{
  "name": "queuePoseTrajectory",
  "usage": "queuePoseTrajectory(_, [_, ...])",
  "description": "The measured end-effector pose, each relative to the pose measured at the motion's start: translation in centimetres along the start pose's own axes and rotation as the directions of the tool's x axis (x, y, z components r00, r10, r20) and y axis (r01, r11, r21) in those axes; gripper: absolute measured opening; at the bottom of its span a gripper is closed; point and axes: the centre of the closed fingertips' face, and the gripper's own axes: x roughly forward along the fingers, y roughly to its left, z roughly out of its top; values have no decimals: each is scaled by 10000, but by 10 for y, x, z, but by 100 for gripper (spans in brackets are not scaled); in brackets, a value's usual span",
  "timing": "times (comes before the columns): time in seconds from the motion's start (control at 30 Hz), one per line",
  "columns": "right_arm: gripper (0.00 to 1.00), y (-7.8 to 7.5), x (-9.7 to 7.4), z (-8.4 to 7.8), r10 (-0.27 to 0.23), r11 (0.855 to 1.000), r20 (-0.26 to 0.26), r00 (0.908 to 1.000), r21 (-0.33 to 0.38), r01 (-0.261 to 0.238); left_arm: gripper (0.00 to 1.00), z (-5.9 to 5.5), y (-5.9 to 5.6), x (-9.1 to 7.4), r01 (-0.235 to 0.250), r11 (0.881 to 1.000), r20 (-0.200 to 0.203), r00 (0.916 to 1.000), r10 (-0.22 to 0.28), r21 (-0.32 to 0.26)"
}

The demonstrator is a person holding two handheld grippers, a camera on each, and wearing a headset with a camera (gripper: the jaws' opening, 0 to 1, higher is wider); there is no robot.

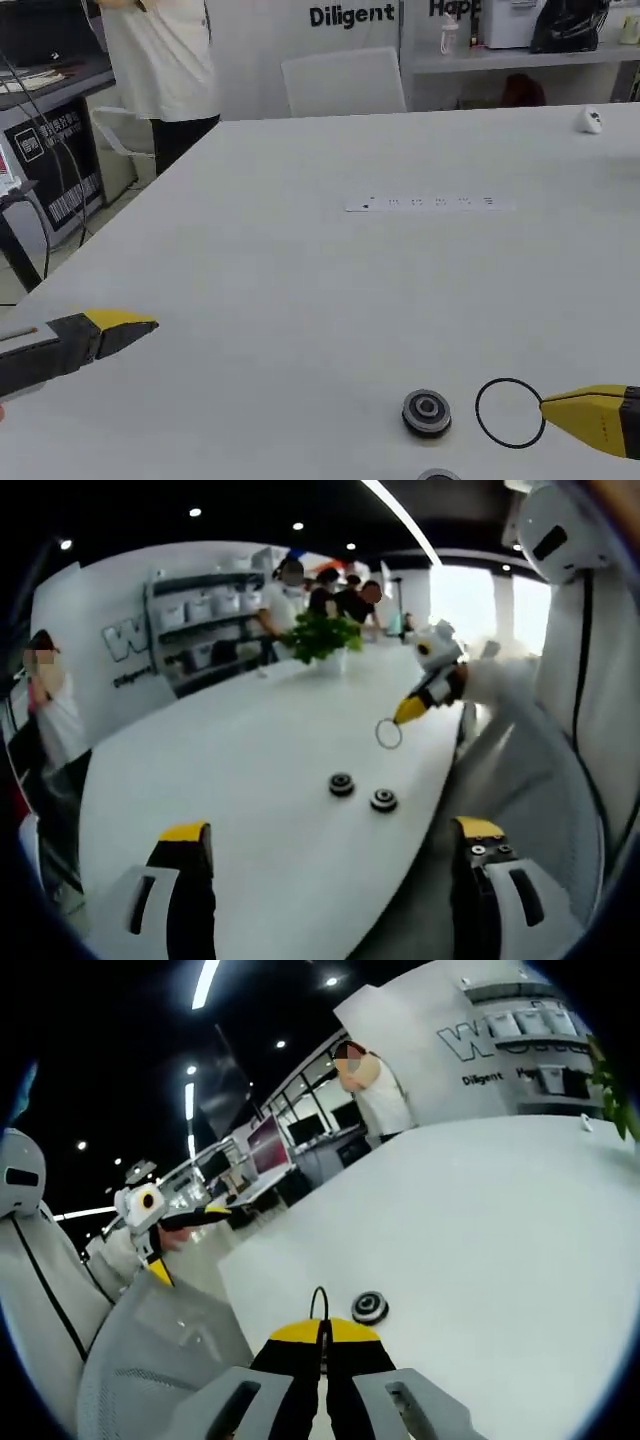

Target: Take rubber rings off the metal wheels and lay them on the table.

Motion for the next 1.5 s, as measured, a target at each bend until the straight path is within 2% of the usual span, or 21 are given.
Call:
queuePoseTrajectory(0.13, [0, 6, 7, 7, 299, 9992, -112, 9995, -270, -302, 100, -10, 0, -9, -351, 9989, -50, 9994, 349, -320])
queuePoseTrajectory(0.4, [0, 16, 25, 13, 946, 9937, -487, 9943, -561, -973, 100, -15, -3, -16, -688, 9961, -23, 9976, 688, -547])
queuePoseTrajectory(0.53, [0, 26, 43, 14, 1602, 9833, -769, 9841, -753, -1660, 100, -17, -4, -17, -720, 9956, -118, 9974, 714, -603])
queuePoseTrajectory(0.7, [0, 35, 64, 5, 2182, 9689, -1507, 9642, -847, -2325, 100, -16, -7, -18, -778, 9952, -208, 9968, 766, -602])
queuePoseTrajectory(1.03, [0, 32, 93, -24, 2486, 9588, -2517, 9353, -732, -2745, 99, -16, -8, -20, -927, 9934, -286, 9954, 909, -679])
queuePoseTrajectory(1.2, [0, 28, 107, -38, 2500, 9591, -2764, 9280, -606, -2765, 98, -17, -12, -19, -835, 9936, -372, 9960, 808, -755])
queuePoseTrajectory(1.33, [0, 25, 114, -47, 2304, 9583, -3012, 9253, -950, -2696, 98, -17, -14, -18, -827, 9932, -409, 9960, 795, -814])
queuePoseTrajectory(1.5, [0, 21, 121, -57, 2217, 9602, -3217, 9205, -925, -2636, 96, -21, -15, -17, -792, 9935, -617, 9953, 743, -814])
